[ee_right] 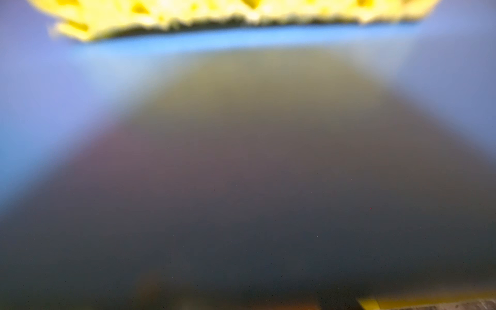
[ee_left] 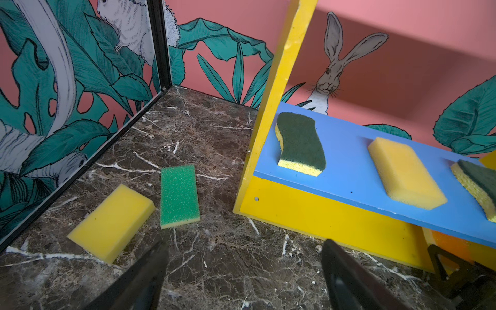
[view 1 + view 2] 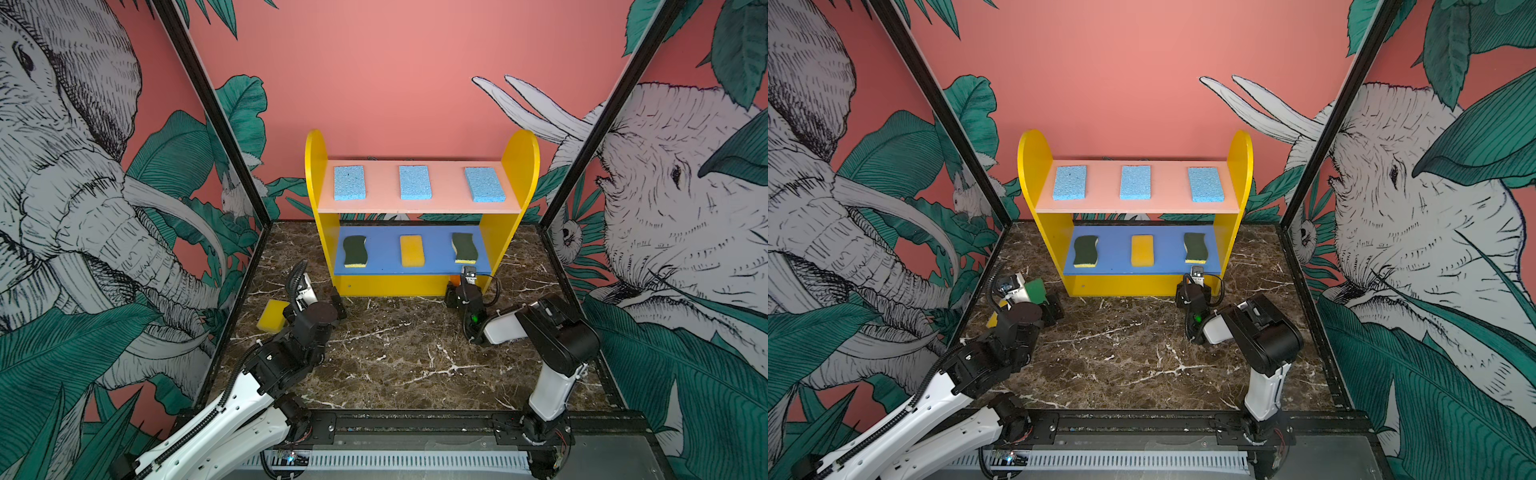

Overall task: Place and organize the cleaning sponges onto the shelf
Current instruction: 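Push the right gripper farther under the blue shelf with the orange sponge, then open the right gripper and draw it back from the orange sponge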

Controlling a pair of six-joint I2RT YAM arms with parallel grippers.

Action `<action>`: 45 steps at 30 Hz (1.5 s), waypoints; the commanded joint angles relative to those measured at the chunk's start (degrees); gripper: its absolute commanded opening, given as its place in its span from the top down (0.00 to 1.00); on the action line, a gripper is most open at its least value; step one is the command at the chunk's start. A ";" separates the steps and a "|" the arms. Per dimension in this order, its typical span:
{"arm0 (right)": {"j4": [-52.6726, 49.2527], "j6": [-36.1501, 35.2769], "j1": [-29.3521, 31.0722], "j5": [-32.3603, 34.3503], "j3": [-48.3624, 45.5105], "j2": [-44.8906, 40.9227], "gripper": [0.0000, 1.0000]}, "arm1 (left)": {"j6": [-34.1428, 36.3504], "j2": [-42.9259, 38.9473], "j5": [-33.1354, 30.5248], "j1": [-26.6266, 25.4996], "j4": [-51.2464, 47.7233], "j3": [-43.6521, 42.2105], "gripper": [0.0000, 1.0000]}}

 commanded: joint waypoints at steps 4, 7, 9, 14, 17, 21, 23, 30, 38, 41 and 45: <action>-8.37 0.33 -0.07 -1.14 0.11 4.10 0.28 | -1.76 -1.07 -1.33 0.14 -1.57 -0.87 0.10; -8.18 0.32 -0.09 -0.77 0.16 4.32 0.28 | -1.79 -1.22 -1.42 0.14 -1.73 -0.80 0.10; -8.26 0.29 -0.09 -0.44 0.00 4.10 0.28 | -1.78 -1.26 -1.43 0.15 -1.83 -0.80 0.10; -9.26 -0.29 -0.05 0.40 -0.22 3.88 0.22 | -1.95 -1.24 -1.44 0.15 -1.75 -0.87 0.10; -10.11 -0.16 -0.09 0.40 0.15 3.93 0.19 | -1.99 -1.15 -1.17 0.15 -1.84 -0.79 0.10; -10.14 -0.36 -0.09 0.41 -0.09 3.21 0.18 | -2.16 -1.43 -1.15 0.15 -2.23 -0.79 0.10; -10.27 -0.57 -0.07 0.33 -0.18 2.60 0.18 | -2.22 -1.54 -1.18 0.12 -2.27 -0.83 0.10; -12.52 -2.96 1.67 0.90 -0.29 -0.95 0.17 | -2.67 -1.91 -0.46 0.08 -2.45 -0.98 0.10; -11.34 -4.00 3.67 3.27 -2.37 -4.55 0.11 | -2.53 -3.89 0.60 0.12 -3.58 -1.10 0.10; -11.33 -4.49 4.44 4.45 -2.87 -6.51 0.10 | -2.86 -5.03 0.69 0.15 -4.36 -1.23 0.10; -12.20 -4.32 5.73 6.51 -4.53 -9.74 0.10 | -3.25 -6.01 1.11 0.08 -4.88 -1.41 0.10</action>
